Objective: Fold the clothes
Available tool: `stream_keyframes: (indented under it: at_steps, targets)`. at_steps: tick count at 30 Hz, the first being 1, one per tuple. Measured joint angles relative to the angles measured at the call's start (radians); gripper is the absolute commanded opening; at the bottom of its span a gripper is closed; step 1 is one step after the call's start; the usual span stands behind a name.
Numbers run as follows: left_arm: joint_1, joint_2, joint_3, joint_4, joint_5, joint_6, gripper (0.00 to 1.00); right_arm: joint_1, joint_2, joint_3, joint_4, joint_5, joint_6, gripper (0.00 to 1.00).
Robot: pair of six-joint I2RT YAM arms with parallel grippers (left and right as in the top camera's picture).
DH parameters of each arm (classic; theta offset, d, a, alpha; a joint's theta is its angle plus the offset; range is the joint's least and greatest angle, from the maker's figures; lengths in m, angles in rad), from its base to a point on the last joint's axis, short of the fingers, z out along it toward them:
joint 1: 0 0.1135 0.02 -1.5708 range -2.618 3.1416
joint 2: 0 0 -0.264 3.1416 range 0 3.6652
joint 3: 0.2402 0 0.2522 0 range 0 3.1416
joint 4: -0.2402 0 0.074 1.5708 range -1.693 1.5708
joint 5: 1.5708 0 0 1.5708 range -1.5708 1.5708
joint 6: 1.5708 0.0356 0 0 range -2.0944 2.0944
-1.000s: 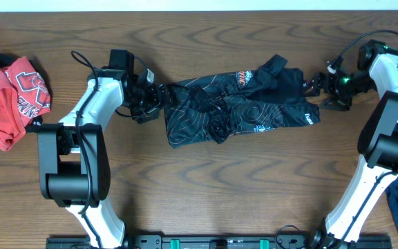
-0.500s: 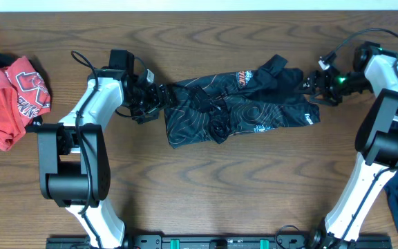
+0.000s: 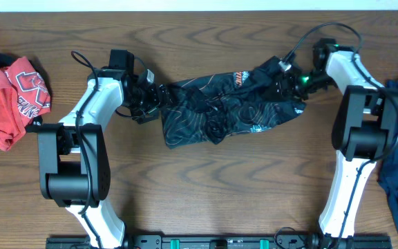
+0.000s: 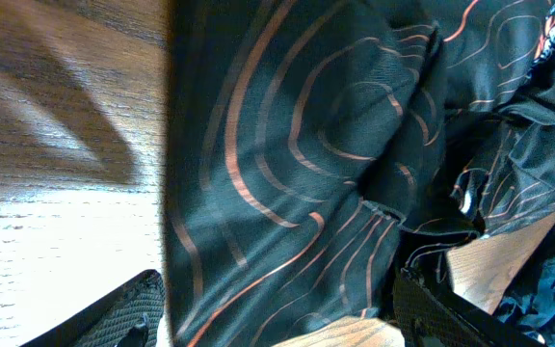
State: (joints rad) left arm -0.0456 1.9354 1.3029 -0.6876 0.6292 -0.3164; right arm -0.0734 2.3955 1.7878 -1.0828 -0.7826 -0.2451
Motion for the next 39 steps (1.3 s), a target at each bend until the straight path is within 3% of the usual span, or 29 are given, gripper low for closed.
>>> stream_keyframes:
  at_steps: [1,10,18,20,22,39]
  targets:
    - [0.000,0.000,0.000,0.000,0.000,0.000,0.78,0.003,0.008,0.000,0.000,0.006,0.000,0.01]
    - [0.000,0.000,0.000,-0.005,0.000,0.000,0.77,-0.020,0.026,0.000,-0.009,0.000,0.023,0.01]
    - [-0.006,0.000,0.000,-0.011,0.000,0.000,0.77,-0.126,0.026,0.000,-0.056,0.018,0.029,0.01]
    - [-0.011,0.000,0.000,-0.010,0.000,-0.005,0.58,-0.151,0.026,0.000,-0.071,0.024,0.028,0.01]
    - [-0.019,0.000,0.000,-0.005,-0.001,0.002,0.49,-0.157,0.026,0.000,-0.077,0.028,0.027,0.01]
    - [-0.126,0.064,0.000,0.044,-0.177,0.026,0.47,-0.134,0.031,0.121,-0.211,0.139,0.025,0.01]
